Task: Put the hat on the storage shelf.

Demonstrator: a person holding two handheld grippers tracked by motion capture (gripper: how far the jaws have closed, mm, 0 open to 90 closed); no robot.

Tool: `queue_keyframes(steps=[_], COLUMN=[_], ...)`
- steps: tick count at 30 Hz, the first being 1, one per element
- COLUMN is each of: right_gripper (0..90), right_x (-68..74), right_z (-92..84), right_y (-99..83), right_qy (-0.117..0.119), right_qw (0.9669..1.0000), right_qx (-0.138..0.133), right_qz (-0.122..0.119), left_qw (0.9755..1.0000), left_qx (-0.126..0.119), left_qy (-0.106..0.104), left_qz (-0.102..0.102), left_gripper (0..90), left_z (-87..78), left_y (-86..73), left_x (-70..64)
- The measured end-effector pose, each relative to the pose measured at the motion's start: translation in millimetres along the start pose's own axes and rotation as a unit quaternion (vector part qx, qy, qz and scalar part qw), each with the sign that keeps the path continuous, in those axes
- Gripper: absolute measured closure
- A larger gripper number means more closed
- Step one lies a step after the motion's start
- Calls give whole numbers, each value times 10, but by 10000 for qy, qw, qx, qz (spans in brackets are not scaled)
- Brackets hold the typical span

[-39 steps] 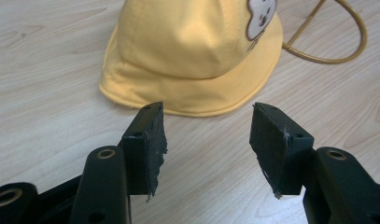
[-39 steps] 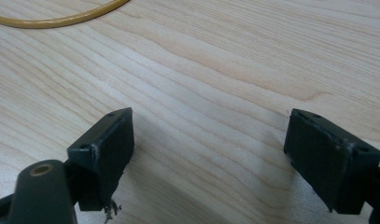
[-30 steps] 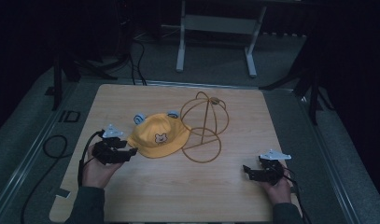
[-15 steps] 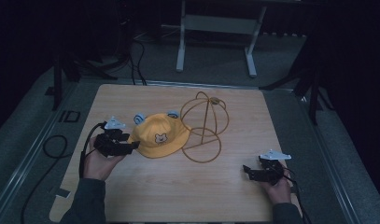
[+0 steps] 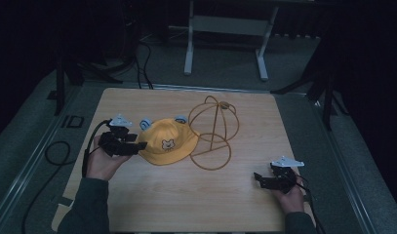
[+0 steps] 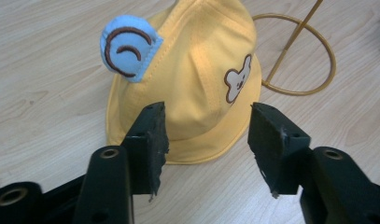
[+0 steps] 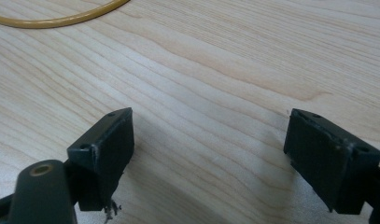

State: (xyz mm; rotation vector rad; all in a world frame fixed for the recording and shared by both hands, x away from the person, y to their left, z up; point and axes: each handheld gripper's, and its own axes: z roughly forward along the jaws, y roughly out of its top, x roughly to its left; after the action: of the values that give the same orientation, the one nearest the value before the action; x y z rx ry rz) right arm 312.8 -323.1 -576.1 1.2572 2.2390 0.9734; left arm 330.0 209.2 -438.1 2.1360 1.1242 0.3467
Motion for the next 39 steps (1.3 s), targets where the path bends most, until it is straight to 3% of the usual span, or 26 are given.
queue_keyframes(steps=[15,30,39], right_gripper=[160,160,160], right_x=[0,1,1], right_z=[0,0,0], right_y=[0,0,0], right_qy=[2,1,2], right_qw=[10000,10000,10000], right_qx=[3,4,4], right_qz=[1,4,3], left_qw=[9993,9987,9974], left_qx=[289,384,528], left_qy=[-127,-128,-175], left_qz=[197,315,465], left_gripper=[612,587,587], left_z=[-24,-20,28], left_y=[190,365,564], left_x=[52,60,115])
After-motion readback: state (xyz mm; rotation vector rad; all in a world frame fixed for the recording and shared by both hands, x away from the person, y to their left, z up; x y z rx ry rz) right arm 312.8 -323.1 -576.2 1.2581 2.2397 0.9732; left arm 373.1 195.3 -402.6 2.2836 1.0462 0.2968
